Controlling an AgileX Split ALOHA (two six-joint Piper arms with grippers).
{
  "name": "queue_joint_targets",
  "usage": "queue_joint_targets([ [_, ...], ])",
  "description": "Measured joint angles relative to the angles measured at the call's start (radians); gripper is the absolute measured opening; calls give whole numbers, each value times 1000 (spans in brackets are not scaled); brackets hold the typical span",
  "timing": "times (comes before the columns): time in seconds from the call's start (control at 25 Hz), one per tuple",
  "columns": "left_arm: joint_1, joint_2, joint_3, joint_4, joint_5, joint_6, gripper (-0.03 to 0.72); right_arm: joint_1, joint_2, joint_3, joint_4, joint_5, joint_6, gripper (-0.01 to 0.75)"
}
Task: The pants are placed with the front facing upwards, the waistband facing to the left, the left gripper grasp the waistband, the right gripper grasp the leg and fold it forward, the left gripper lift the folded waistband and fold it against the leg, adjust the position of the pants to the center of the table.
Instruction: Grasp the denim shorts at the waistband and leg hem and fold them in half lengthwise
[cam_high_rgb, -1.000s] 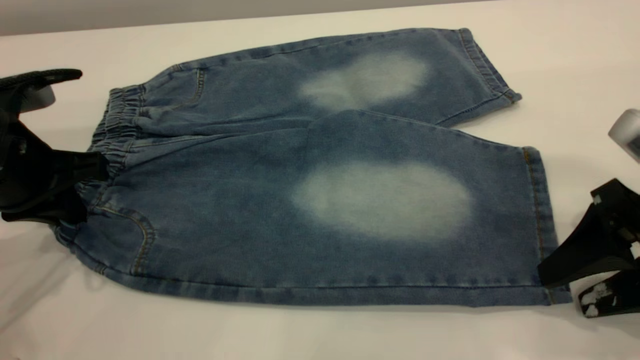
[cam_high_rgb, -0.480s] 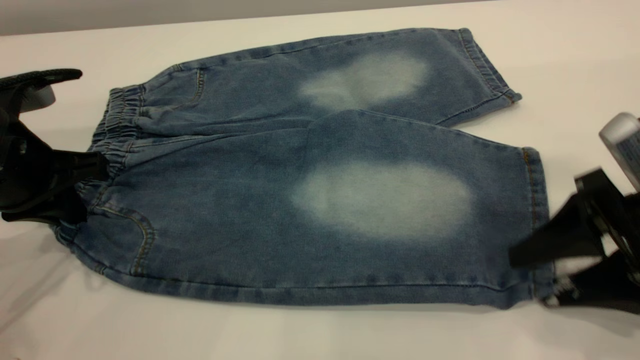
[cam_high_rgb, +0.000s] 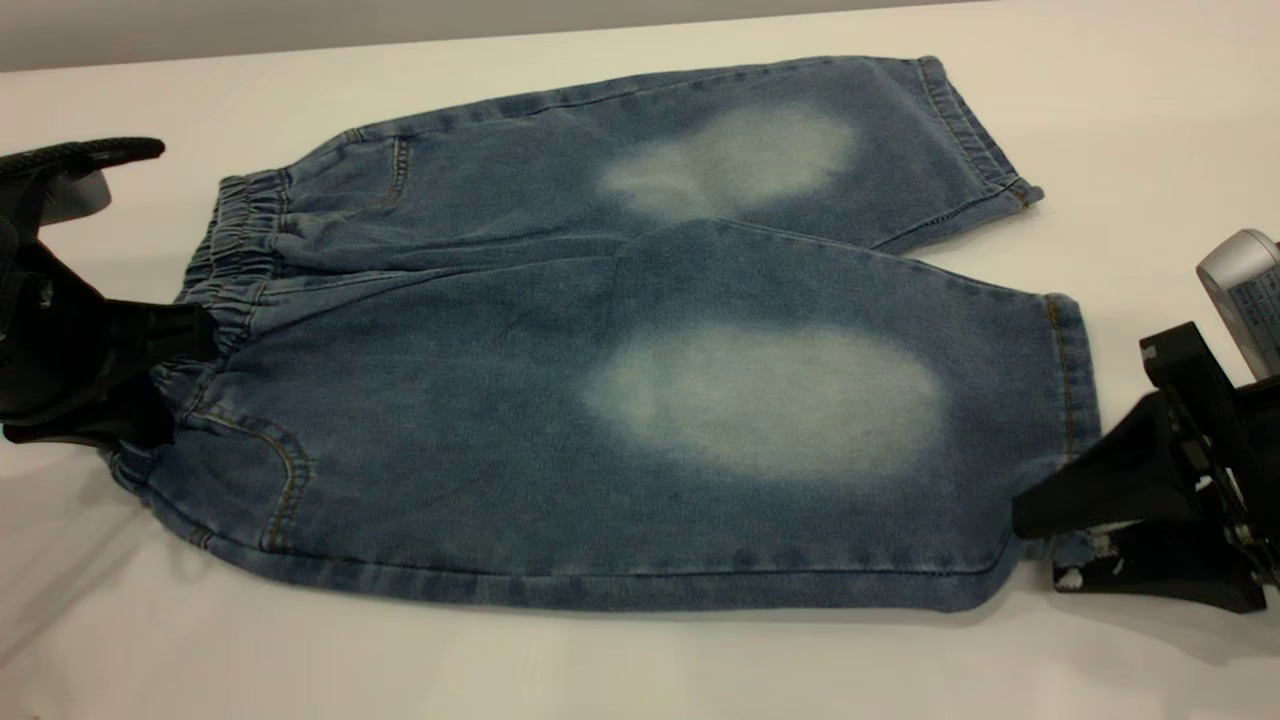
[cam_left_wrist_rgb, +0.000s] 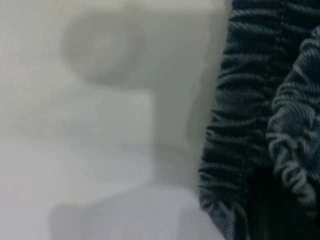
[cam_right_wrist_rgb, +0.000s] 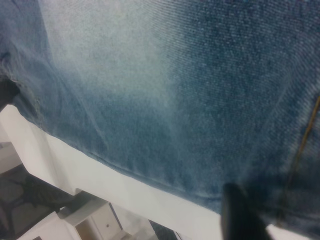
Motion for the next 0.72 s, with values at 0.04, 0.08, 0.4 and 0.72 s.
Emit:
queue_joint_targets([
  [0.04, 0, 0, 0, 0, 0, 0, 67, 0, 0, 0, 0, 0, 0, 174],
  [0.08, 0, 0, 0, 0, 0, 0, 67, 0, 0, 0, 0, 0, 0, 139],
  [0.4, 0, -4, 0, 0, 1, 0, 67, 0, -17, 1, -5, 3, 1, 27],
  [0.72, 0, -100, 0, 0, 51, 1, 67, 0, -138, 1, -7, 19, 1, 27],
])
